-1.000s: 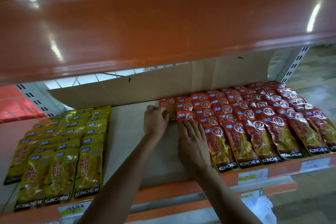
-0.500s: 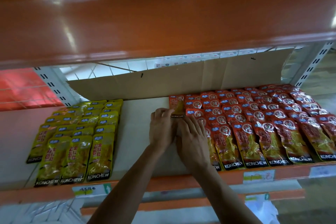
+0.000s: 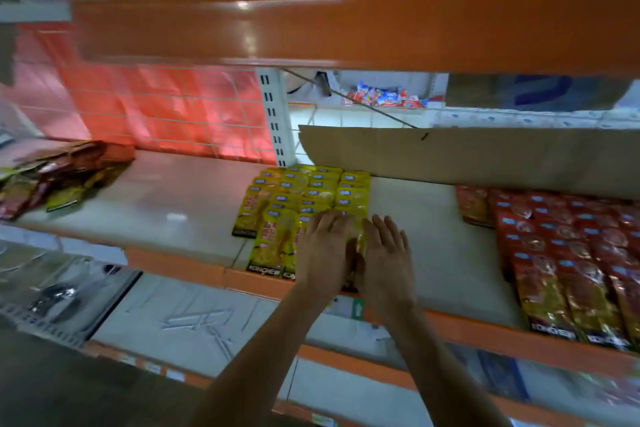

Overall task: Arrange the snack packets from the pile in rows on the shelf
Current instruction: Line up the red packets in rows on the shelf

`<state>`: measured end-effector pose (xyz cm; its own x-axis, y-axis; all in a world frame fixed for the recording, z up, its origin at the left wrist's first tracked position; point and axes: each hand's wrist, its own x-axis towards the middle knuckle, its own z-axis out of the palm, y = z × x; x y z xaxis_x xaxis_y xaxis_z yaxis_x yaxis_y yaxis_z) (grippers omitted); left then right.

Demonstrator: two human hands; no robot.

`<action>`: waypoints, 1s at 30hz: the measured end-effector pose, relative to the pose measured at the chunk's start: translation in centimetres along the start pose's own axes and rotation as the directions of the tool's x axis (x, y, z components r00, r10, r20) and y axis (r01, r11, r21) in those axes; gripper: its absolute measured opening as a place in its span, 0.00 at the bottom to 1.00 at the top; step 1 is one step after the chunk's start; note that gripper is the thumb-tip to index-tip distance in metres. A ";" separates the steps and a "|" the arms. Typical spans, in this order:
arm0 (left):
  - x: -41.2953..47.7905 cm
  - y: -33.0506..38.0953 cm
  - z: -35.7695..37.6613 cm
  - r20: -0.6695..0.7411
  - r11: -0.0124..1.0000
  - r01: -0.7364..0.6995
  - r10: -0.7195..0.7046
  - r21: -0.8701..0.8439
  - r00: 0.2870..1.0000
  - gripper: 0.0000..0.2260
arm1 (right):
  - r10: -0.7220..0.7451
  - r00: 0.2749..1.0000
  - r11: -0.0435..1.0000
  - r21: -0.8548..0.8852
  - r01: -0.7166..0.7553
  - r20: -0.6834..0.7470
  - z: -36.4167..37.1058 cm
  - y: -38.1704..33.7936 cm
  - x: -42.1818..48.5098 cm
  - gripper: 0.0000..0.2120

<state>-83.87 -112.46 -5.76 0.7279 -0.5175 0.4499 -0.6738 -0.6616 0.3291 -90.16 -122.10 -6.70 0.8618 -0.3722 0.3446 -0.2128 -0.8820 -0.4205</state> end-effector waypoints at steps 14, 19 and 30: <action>-9.2 -22.4 -14.1 -0.211 0.951 0.269 -0.235 0.151 0.949 0.18 | -0.242 0.965 0.968 0.086 0.234 0.103 10.8 -24.3 -1.0 0.27; -10.6 -28.1 -16.9 -0.258 0.917 0.377 -0.335 0.133 0.906 0.22 | -0.307 0.930 0.951 0.113 0.289 0.203 14.0 -30.2 -0.2 0.26; -8.2 -43.4 -19.8 -0.312 0.814 0.556 -0.491 0.168 0.813 0.18 | -0.356 0.900 0.910 0.314 0.272 0.251 23.3 -41.7 7.5 0.22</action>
<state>-63.12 -68.77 -7.27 0.8834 0.0733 0.4628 -0.1224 -0.9173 0.3790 -64.10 -81.35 -6.07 0.9670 0.0511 0.2496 0.1856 -0.8126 -0.5526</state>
